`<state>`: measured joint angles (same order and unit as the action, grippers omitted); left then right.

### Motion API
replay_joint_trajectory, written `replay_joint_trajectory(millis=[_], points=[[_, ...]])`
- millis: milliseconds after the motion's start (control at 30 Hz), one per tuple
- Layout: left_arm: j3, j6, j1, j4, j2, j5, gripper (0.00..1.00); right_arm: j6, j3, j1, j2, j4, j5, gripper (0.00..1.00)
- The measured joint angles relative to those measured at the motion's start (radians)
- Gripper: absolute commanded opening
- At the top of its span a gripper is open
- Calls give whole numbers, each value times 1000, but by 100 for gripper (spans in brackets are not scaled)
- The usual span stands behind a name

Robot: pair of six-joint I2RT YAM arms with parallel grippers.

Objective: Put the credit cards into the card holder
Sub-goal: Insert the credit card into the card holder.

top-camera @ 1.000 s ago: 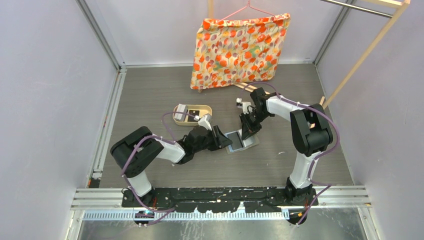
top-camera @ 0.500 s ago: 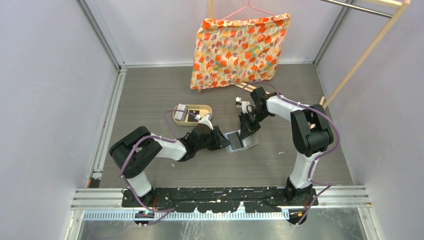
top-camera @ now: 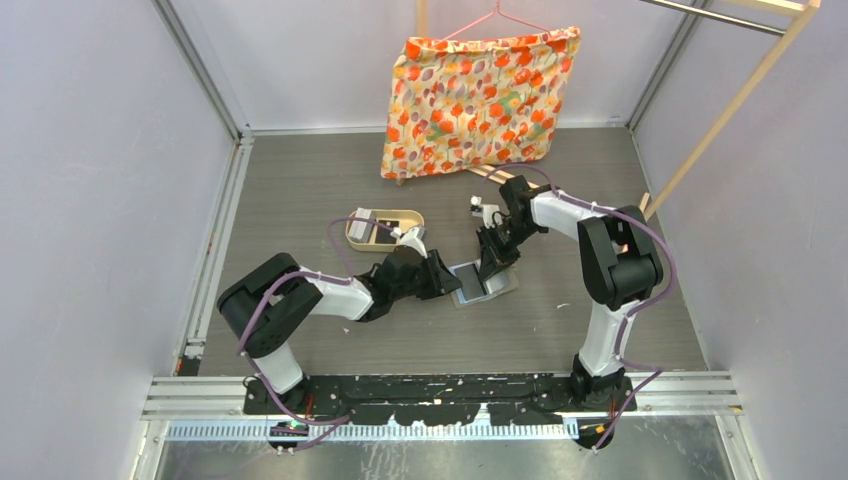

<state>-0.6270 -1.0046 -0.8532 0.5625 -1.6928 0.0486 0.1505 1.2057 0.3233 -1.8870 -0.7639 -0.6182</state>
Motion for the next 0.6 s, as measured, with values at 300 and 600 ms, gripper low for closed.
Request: replay_joint_trajectory(millis=[300,600], points=[[-14,-2,-1,1,-8,1,34,-6,12,0,-55,-5,12,13],[-17,-5,-2,2,-16,2,33,-14,22,0,-68,-14,18,13]])
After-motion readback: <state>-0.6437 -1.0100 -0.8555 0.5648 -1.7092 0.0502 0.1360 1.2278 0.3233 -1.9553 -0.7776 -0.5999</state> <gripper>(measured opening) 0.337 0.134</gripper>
